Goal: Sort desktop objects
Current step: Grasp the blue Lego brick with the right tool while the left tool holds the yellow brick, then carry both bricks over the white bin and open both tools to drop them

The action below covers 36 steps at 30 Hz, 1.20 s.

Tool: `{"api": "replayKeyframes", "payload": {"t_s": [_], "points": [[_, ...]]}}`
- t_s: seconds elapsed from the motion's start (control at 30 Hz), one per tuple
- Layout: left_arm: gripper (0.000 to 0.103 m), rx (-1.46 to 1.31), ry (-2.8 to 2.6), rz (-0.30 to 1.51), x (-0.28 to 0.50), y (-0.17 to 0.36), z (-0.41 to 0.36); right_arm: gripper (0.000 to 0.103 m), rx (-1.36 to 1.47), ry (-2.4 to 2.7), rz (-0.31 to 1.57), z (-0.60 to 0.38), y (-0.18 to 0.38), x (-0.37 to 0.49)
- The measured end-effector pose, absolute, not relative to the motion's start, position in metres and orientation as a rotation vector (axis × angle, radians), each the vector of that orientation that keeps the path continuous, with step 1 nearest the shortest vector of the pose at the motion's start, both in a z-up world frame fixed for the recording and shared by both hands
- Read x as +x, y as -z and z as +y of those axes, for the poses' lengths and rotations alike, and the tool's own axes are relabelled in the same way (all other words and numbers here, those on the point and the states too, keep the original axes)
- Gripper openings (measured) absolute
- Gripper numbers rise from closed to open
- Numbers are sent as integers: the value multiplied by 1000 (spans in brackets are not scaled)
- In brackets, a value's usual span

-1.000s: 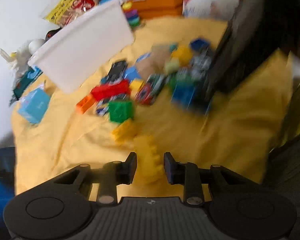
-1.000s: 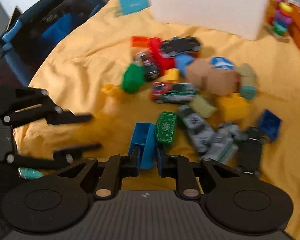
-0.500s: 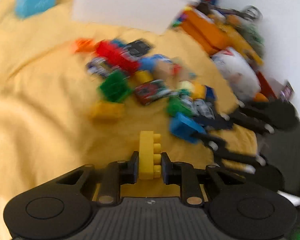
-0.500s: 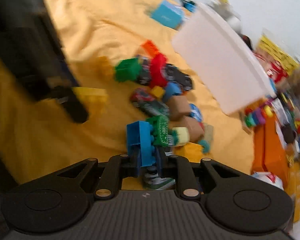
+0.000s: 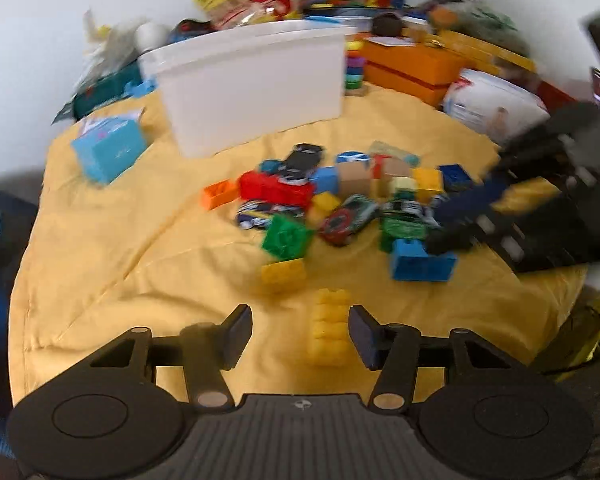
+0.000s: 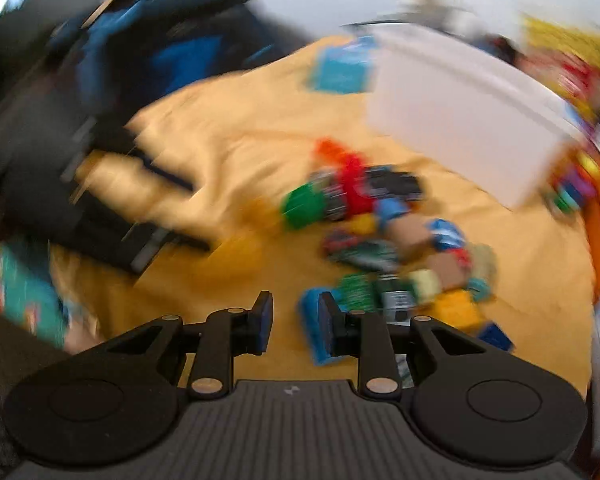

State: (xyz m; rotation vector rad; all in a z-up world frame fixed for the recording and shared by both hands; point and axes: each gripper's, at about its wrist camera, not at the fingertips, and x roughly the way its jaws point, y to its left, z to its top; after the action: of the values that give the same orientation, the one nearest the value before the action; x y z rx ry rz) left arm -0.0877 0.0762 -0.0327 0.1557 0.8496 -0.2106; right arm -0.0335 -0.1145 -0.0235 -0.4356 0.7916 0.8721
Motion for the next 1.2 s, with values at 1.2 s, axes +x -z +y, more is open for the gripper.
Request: {"api": "replayKeyframes", "payload": {"t_s": [1.2], "points": [[27, 187, 255, 979, -73, 63, 59, 43, -216, -903, 1034, -121, 63, -7]]}}
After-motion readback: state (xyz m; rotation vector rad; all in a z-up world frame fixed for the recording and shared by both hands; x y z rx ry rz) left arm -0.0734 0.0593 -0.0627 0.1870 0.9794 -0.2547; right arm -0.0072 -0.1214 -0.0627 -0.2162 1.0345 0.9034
